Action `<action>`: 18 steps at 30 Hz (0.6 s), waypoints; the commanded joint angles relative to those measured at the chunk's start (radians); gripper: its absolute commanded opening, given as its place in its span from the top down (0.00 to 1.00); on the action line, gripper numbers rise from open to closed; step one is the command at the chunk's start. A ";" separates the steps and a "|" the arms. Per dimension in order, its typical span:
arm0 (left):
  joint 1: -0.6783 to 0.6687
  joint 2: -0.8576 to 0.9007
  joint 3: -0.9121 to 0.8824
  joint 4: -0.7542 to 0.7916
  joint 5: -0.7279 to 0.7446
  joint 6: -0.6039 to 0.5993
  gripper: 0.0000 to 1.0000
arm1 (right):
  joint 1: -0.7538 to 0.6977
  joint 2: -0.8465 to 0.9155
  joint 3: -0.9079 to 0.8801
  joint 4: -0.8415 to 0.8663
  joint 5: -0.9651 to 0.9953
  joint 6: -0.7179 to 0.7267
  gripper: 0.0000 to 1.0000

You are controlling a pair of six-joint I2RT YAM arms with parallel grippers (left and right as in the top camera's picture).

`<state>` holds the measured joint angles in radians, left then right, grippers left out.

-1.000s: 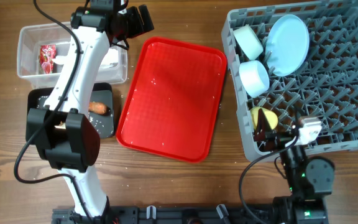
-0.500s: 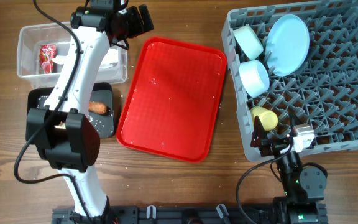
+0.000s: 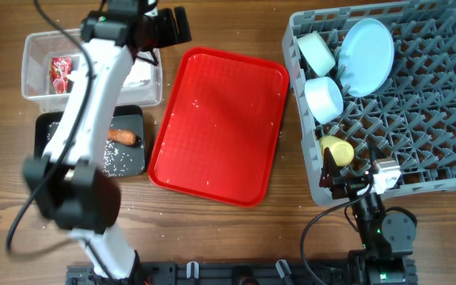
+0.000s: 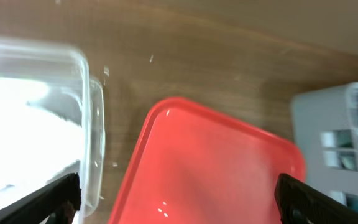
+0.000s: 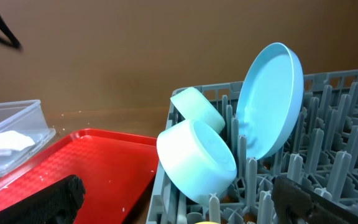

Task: Sort waste into correct bins and load items into the dishwasher rack

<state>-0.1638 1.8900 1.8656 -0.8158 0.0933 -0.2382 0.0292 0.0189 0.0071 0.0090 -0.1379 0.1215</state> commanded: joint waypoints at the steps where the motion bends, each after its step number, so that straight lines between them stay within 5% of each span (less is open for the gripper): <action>1: 0.023 -0.315 -0.201 0.116 -0.017 0.156 0.00 | -0.005 -0.014 -0.002 0.003 -0.013 -0.014 0.00; 8: 0.255 -1.113 -1.176 0.578 0.074 0.122 0.00 | -0.005 -0.014 -0.002 0.003 -0.013 -0.014 0.00; 15: 0.272 -1.698 -1.696 0.746 0.070 0.126 0.00 | -0.004 -0.014 -0.002 0.003 -0.013 -0.014 0.00; 18: 0.249 -1.828 -1.774 0.748 0.034 0.126 0.00 | -0.005 -0.014 -0.002 0.003 -0.013 -0.014 0.00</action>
<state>0.1036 0.1558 0.1432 -0.0750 0.1547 -0.1242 0.0292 0.0116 0.0067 0.0090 -0.1379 0.1177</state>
